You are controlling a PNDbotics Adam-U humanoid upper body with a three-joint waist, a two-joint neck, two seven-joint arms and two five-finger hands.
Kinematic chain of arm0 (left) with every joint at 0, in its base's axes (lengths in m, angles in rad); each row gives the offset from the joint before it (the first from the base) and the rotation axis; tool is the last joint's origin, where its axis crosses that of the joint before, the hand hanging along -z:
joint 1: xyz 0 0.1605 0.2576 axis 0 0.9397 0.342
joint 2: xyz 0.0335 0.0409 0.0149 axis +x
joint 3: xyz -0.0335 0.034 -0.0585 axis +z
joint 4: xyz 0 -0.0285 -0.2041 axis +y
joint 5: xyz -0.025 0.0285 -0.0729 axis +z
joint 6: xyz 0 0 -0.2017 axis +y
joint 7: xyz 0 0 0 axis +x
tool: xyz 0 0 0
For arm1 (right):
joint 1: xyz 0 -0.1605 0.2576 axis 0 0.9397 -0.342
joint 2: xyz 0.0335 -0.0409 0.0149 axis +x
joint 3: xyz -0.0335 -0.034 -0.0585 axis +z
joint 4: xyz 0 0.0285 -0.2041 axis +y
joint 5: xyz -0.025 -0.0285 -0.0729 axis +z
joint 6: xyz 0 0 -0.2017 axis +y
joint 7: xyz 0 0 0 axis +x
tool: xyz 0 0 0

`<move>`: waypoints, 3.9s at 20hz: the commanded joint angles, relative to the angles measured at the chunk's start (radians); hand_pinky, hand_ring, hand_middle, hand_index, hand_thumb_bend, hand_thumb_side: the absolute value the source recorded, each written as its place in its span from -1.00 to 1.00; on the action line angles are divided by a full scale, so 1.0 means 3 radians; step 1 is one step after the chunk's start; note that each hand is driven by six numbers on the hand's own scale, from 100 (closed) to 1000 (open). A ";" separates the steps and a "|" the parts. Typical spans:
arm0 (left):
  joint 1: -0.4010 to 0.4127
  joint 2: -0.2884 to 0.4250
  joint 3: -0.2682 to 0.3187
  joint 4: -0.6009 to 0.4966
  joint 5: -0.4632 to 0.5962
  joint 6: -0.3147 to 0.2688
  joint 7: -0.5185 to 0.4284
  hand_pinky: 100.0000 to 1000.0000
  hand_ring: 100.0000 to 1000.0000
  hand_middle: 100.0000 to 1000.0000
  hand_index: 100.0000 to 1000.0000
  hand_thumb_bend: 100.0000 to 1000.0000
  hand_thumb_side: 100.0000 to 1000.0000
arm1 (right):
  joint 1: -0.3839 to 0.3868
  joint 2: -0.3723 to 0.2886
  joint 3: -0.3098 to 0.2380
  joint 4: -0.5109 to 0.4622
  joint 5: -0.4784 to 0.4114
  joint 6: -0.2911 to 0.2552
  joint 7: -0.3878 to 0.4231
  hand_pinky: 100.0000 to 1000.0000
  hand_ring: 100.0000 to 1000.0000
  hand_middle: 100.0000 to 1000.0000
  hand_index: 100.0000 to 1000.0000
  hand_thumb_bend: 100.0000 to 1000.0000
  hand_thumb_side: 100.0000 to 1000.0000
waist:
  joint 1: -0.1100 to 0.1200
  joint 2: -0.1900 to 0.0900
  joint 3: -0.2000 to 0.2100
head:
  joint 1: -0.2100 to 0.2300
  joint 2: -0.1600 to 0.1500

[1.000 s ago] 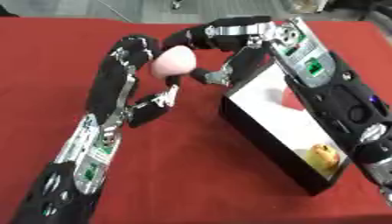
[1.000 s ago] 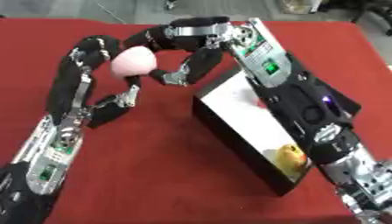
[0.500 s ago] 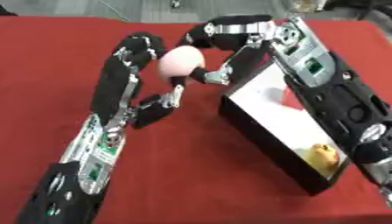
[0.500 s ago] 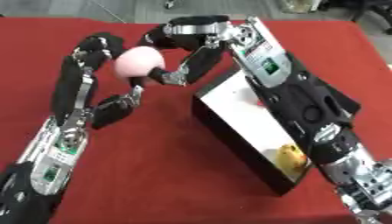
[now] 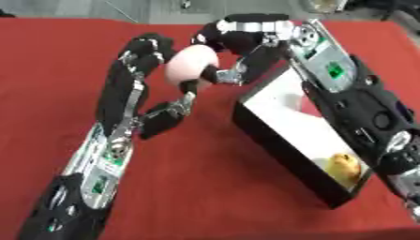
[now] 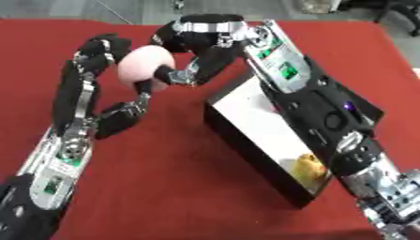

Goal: Pick up the objects with one hand, pass them to the other hand, and then place them into the box on the other side of the table.

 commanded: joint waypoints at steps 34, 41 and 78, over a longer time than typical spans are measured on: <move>0.0203 0.0486 0.0082 -0.0007 0.0181 0.0296 -0.0035 0.68 0.49 0.16 0.56 0.14 0.16 | 0.0396 -0.0585 -0.0530 -0.0289 -0.0444 0.0351 -0.0525 0.83 0.22 -0.25 -0.12 -1.00 -0.76 | 0.0078 -0.0130 -0.0156 | -0.0209 0.0143; 0.0335 0.0580 0.0117 -0.0075 0.0218 0.0330 -0.0049 0.68 0.48 0.14 0.54 0.11 0.17 | 0.0802 -0.0901 -0.0856 -0.0274 -0.0423 0.0190 -0.0726 0.83 0.24 -0.24 -0.11 -1.00 -0.76 | 0.0105 -0.0131 -0.0204 | -0.0254 0.0143; 0.0544 0.0926 0.0512 -0.0435 0.0724 0.0718 0.0227 0.69 0.45 0.09 0.49 0.09 0.12 | 0.1831 -0.1200 -0.1513 -0.0024 -0.0094 -0.1131 -0.0650 1.00 0.99 1.00 0.96 -1.00 -0.55 | 0.0194 -0.0098 -0.0237 | -0.0357 0.0057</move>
